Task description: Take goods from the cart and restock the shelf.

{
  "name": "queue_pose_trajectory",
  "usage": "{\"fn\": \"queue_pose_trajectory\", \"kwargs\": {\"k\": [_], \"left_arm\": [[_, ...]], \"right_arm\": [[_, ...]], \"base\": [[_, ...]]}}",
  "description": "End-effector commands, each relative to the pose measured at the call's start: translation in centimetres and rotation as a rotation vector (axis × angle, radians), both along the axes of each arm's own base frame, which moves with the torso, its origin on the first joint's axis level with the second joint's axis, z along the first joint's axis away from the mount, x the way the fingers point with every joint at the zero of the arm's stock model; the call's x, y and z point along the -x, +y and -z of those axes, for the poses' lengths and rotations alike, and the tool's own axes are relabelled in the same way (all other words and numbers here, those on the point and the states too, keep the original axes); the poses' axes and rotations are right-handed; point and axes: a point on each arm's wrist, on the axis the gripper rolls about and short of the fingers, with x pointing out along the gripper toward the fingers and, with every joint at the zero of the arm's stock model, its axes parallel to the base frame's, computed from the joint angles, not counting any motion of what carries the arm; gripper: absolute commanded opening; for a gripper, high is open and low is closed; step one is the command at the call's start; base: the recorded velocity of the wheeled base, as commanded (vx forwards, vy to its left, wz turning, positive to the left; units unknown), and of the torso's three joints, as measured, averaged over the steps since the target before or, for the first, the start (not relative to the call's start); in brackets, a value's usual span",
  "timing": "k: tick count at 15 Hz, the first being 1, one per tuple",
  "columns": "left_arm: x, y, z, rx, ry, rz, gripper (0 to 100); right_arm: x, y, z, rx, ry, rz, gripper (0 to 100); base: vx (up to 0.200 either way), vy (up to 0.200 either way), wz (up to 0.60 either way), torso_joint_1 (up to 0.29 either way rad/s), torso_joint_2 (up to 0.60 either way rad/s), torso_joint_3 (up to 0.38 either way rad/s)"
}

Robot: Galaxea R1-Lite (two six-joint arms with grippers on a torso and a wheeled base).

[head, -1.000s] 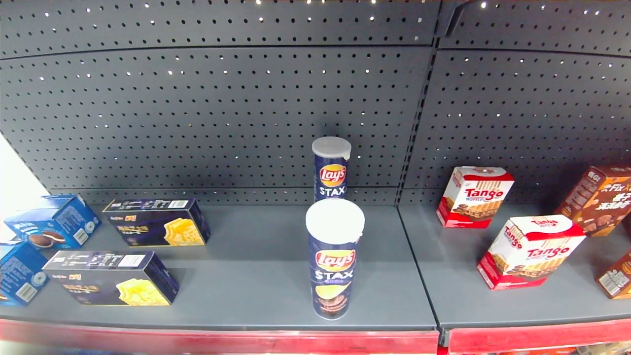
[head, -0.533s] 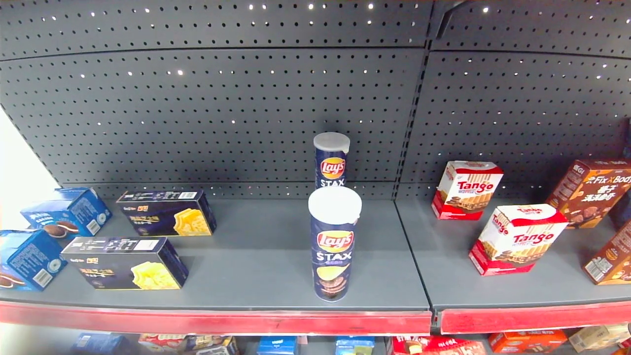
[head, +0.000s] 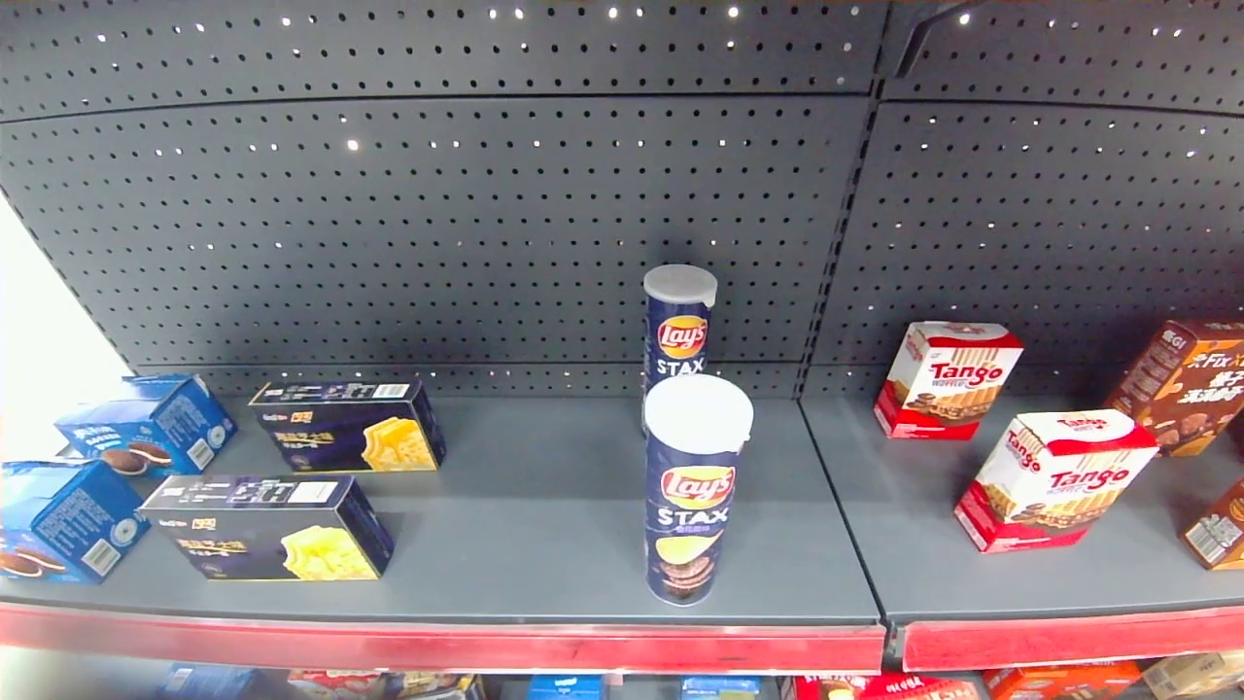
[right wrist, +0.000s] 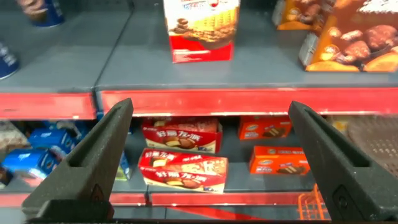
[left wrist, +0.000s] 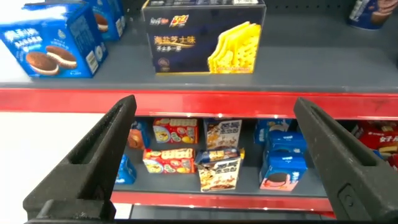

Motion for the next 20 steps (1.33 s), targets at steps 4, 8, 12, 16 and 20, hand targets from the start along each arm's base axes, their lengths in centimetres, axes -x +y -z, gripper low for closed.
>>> {"fn": "queue_pose_trajectory", "kwargs": {"k": [4, 8, 12, 16, 20], "left_arm": [[0.0, 0.0, 0.01, 0.003, 0.001, -0.001, 100], [0.0, 0.0, -0.01, 0.004, -0.001, -0.002, 100], [0.0, 0.01, 0.01, 0.004, 0.001, -0.001, 100], [0.0, 0.0, 0.01, 0.004, 0.001, -0.002, 100], [0.0, 0.01, -0.01, 0.004, -0.001, -0.001, 100]], "right_arm": [[-0.01, 0.0, 0.0, 0.0, 0.001, 0.001, 100], [-0.01, 0.0, 0.0, 0.0, 0.001, 0.001, 100], [-0.01, 0.0, 0.0, 0.0, 0.001, 0.001, 100], [-0.01, 0.0, 0.0, 0.0, 0.001, 0.001, 100], [-0.01, 0.0, 0.0, 0.0, 0.001, 0.001, 100]], "base": [[0.0, 0.0, 0.0, 0.0, 0.0, 0.0], [0.0, 0.0, 0.0, 0.0, 0.0, 0.0], [0.0, 0.0, 0.0, 0.0, 0.0, 0.0], [0.0, 0.0, 0.0, 0.0, 0.0, 0.0], [0.0, 0.0, 0.0, 0.0, 0.0, 0.0]]}}
